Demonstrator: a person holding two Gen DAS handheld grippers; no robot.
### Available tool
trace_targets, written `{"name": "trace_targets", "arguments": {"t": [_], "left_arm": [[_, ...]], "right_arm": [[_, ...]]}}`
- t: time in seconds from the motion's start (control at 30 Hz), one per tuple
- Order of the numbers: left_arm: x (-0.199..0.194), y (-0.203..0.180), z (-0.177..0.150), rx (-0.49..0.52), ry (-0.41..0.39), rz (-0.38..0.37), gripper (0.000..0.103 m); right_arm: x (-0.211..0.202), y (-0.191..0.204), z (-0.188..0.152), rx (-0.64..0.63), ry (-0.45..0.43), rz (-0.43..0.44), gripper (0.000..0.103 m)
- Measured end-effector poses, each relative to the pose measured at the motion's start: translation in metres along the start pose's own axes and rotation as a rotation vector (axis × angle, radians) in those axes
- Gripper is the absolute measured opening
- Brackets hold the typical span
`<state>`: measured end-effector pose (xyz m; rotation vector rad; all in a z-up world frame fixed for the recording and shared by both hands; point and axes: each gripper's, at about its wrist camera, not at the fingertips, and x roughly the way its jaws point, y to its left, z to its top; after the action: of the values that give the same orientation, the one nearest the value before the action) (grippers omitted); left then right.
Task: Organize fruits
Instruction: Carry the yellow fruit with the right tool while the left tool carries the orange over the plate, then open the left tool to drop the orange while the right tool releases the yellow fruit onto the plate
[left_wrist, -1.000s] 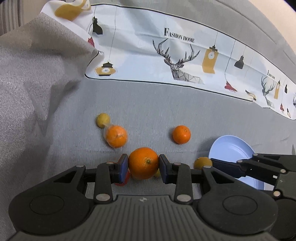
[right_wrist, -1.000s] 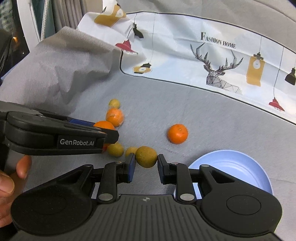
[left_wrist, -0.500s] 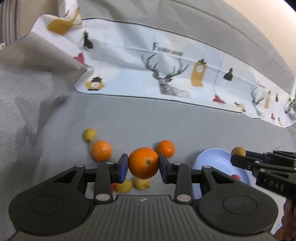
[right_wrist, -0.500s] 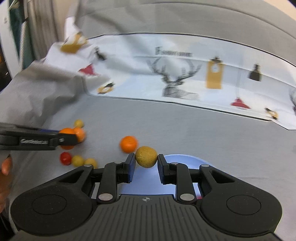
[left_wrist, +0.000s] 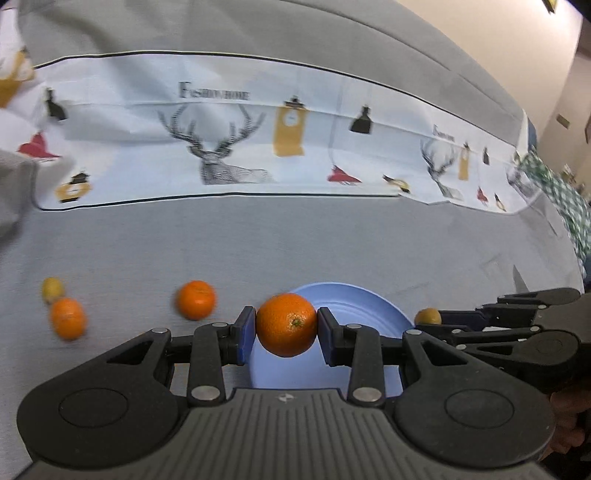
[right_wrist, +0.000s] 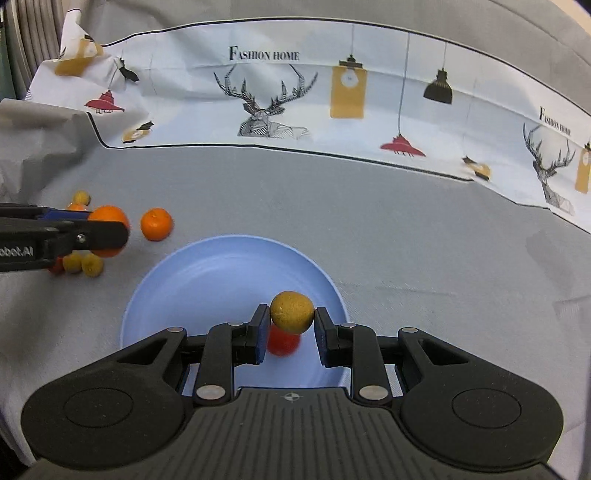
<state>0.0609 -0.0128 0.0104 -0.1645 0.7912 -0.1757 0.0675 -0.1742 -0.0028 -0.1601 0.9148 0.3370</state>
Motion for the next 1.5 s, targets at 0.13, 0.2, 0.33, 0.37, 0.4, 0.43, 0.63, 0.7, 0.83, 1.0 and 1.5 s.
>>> {"name": "trace_targets", "arguments": {"t": [0.13, 0.2, 0.33, 0.37, 0.4, 0.43, 0.63, 0.7, 0.83, 1.0, 1.5], "left_arm": [[0.012, -0.02, -0.005, 0.065, 0.015, -0.006, 0.039], [0.017, -0.028, -0.007, 0.096, 0.017, -0.003, 0.039], [0.026, -0.032, -0.011, 0.113, 0.027, 0.01, 0.039], [0.027, -0.033, -0.011, 0.115, 0.03, 0.013, 0.039], [0.03, -0.034, -0.012, 0.119, 0.033, 0.019, 0.039], [0.031, -0.036, -0.012, 0.123, 0.035, 0.022, 0.039], [0.035, -0.04, -0.012, 0.134, 0.04, 0.02, 0.039], [0.035, -0.039, -0.012, 0.133, 0.039, 0.019, 0.039], [0.035, -0.037, -0.012, 0.128, 0.041, 0.023, 0.039], [0.035, -0.039, -0.013, 0.135, 0.042, 0.022, 0.039], [0.035, -0.042, -0.013, 0.145, 0.035, 0.025, 0.04]], "right_arm": [[0.0, -0.008, -0.004, 0.008, 0.012, -0.001, 0.027], [0.002, -0.01, -0.005, 0.003, 0.022, 0.003, 0.027], [0.006, -0.009, -0.006, -0.01, 0.041, 0.009, 0.027], [0.006, -0.009, -0.006, -0.013, 0.045, 0.011, 0.027], [0.007, -0.008, -0.007, -0.016, 0.048, 0.013, 0.027], [0.007, -0.007, -0.007, -0.017, 0.052, 0.017, 0.027], [0.01, -0.004, -0.008, -0.027, 0.077, 0.034, 0.027], [0.011, -0.004, -0.008, -0.029, 0.082, 0.036, 0.027], [0.012, -0.002, -0.007, -0.03, 0.087, 0.041, 0.027], [0.014, 0.0, -0.006, -0.033, 0.096, 0.052, 0.027], [0.019, 0.002, -0.007, -0.041, 0.121, 0.062, 0.027]]}}
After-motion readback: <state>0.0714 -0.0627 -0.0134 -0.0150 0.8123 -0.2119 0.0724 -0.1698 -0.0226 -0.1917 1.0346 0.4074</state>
